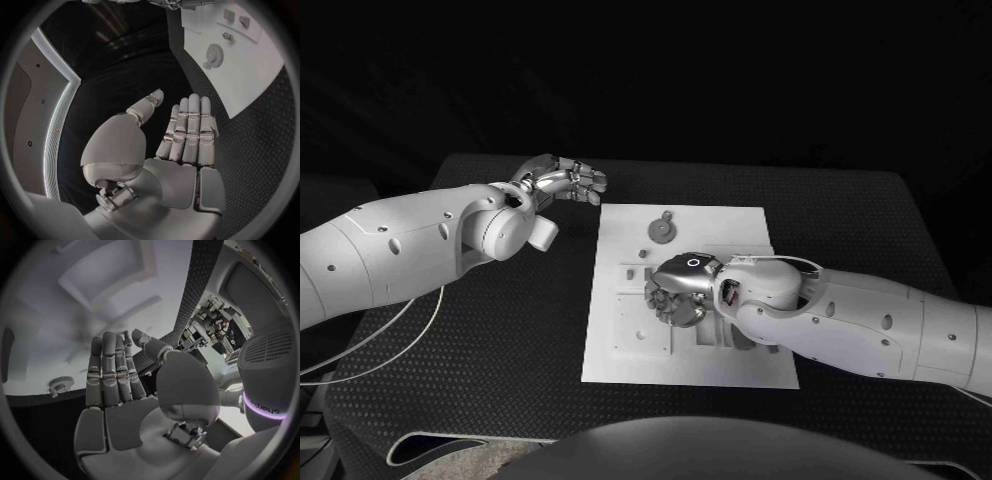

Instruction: Assemble the parts on the task board

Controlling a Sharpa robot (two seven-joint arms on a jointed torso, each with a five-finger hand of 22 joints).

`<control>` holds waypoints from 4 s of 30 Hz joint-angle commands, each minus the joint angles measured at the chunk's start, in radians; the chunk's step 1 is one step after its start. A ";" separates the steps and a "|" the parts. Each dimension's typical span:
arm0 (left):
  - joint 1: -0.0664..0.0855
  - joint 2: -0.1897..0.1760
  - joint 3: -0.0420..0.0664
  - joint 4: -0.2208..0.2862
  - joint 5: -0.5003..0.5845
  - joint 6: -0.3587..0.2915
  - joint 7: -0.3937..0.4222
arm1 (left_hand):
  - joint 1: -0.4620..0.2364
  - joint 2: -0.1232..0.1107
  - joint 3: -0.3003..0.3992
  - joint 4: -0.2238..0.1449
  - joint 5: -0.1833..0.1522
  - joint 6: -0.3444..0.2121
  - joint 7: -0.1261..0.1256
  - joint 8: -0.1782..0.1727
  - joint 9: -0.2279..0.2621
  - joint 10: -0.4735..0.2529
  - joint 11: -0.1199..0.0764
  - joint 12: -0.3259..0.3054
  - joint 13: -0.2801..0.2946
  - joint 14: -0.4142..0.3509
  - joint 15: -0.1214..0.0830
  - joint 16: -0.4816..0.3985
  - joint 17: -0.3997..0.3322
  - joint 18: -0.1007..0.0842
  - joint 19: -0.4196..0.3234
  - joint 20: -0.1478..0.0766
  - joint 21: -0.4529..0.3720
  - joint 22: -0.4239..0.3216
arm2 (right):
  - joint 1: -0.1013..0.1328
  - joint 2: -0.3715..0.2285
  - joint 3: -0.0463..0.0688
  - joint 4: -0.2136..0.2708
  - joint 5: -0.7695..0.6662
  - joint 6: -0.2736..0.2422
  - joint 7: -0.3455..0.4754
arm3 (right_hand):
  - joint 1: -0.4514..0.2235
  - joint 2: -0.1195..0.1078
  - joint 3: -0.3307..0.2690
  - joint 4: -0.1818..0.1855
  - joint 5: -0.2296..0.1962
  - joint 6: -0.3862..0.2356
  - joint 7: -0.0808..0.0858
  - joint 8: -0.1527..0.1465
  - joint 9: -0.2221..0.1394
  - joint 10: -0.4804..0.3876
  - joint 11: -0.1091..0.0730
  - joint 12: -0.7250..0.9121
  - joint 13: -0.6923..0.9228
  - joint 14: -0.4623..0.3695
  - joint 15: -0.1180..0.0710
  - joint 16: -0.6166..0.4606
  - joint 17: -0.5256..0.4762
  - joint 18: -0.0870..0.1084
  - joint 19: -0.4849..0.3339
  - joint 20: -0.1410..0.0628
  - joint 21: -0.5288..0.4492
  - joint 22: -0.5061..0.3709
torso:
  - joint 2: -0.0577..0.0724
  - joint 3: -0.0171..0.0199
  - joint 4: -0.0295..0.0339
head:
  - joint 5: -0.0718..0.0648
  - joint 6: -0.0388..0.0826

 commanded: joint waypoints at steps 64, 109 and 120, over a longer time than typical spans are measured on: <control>0.001 -0.003 0.001 -0.008 0.010 0.023 0.004 | 0.000 -0.007 -0.006 0.004 0.004 -0.009 0.000 0.002 -0.002 -0.006 0.001 0.005 -0.001 0.005 0.004 -0.011 0.009 0.008 0.002 0.001 0.004 -0.004 | 0.089 -0.272 0.052 0.067 0.019 0.042 -0.057 | -0.048 -0.132 -0.036 0.115 -0.003 -0.089 -0.009 -0.026 -0.025 -0.077 0.014 -0.022 0.052 0.001 0.007 0.067 0.039 0.002 0.000 -0.010 0.094 0.025 | 0.000 0.0009 0.0001 | -0.045 0.063; 0.001 -0.004 0.000 -0.012 0.010 0.032 -0.001 | -0.003 -0.005 -0.007 0.006 0.004 -0.010 0.000 0.003 -0.002 -0.007 0.002 0.006 -0.002 0.005 0.004 -0.016 0.014 0.008 0.001 0.002 0.004 -0.007 | 0.043 -0.224 0.036 0.036 -0.129 -0.060 -0.064 | 0.064 0.063 0.018 -0.015 -0.003 0.050 -0.025 0.051 -0.004 0.049 -0.040 0.049 0.109 0.062 -0.044 0.122 0.033 0.006 0.052 -0.035 0.155 0.023 | 0.000 0.0001 0.0001 | -0.042 0.044; 0.001 -0.002 0.000 -0.013 0.010 0.032 -0.001 | -0.002 -0.004 -0.006 0.006 0.004 -0.010 0.000 0.003 -0.002 -0.008 0.002 0.006 -0.002 0.005 0.004 -0.017 0.015 0.008 0.001 0.001 0.004 -0.007 | 0.042 -0.219 0.036 0.044 -0.155 -0.092 -0.072 | 0.091 0.074 0.022 -0.015 -0.003 0.076 -0.035 0.061 0.001 0.071 -0.051 0.062 0.126 0.085 -0.055 0.139 0.036 0.006 0.076 -0.044 0.171 0.023 | 0.000 -0.0007 0.0007 | -0.042 0.043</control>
